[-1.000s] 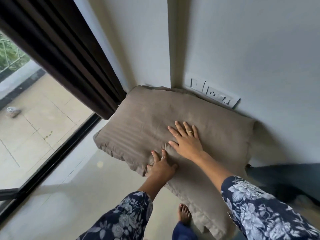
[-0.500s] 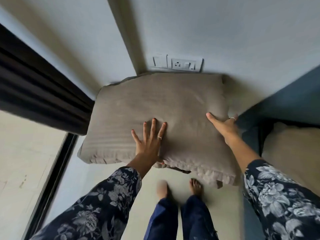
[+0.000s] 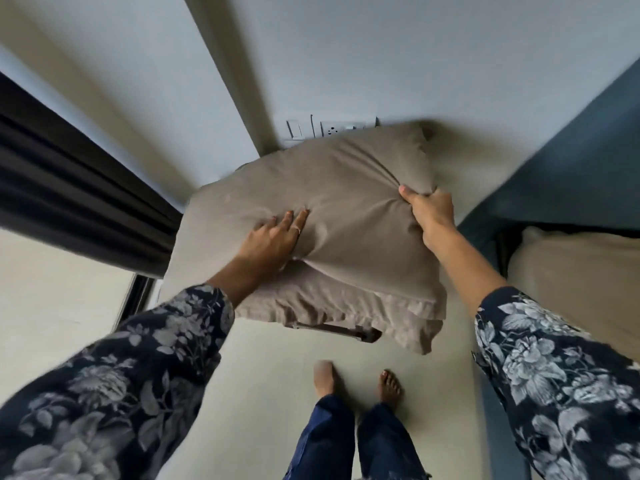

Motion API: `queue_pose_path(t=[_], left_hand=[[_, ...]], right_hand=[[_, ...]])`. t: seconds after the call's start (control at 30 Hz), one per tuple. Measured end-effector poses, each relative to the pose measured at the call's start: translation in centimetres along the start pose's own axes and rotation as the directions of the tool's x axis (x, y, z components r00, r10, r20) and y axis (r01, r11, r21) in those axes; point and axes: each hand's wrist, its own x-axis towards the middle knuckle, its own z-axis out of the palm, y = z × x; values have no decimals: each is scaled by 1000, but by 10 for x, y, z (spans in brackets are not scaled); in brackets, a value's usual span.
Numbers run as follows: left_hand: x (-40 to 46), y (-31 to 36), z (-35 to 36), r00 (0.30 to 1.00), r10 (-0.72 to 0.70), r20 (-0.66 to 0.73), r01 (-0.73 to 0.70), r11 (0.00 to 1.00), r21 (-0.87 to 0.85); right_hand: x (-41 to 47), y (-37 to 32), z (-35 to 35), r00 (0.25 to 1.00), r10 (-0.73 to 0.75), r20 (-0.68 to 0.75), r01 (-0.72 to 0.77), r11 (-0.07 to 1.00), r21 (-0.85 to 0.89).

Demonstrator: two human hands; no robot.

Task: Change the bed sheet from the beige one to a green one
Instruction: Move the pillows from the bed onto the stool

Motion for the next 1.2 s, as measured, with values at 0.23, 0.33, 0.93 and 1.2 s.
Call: queue_pose_path(t=[0.23,0.33,0.93,1.2], left_hand=[[-6,44,-31,991,96,-97,-87,992,93],[-8,86,-4,996,56,-69,-47,991,126],[18,143,-5,741,-100,664,280,945,-171],[57,219,-33,836,78,543,3,989,-147]], right_hand=[[-11,10,-61,992,-100,-77,110,984,142],[-5,51,-86,993,-21,-113,28,998,61],[2,87,-117,966,62,251,146,672,-726],[-21,82,-178,977,7,213,158,650,-744]])
